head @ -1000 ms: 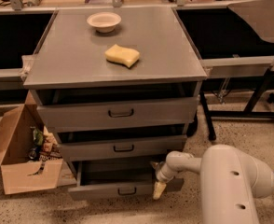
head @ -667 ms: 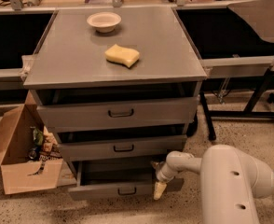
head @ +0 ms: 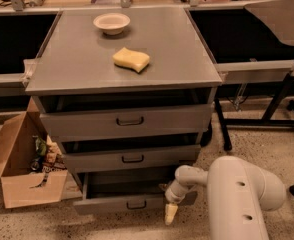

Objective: Open bottom drawer

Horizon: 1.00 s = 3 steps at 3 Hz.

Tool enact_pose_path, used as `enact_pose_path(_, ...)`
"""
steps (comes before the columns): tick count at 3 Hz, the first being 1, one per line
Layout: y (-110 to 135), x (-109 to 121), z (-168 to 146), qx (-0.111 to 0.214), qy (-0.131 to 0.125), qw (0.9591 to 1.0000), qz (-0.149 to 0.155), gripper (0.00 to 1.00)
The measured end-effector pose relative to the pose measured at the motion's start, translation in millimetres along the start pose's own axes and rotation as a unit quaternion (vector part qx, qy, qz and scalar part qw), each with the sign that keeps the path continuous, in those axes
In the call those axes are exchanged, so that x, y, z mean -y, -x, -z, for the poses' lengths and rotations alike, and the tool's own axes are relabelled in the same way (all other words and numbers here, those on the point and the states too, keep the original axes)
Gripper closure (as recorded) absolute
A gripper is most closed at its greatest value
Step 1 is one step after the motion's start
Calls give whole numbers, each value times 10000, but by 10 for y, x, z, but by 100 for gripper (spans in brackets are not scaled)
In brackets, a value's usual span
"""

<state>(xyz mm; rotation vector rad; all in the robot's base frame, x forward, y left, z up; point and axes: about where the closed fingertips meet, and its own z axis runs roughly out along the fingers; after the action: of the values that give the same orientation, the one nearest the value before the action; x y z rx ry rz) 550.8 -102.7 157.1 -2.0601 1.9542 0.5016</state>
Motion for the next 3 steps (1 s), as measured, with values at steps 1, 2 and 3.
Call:
enact_pose_path(1,63,-306,100,-183,75,9998,20,26)
enact_pose_path(2,161,-732,157,-264,150,9995,0,50)
enact_pose_path(3,182,-914,148,-177,220,9996,-101,80)
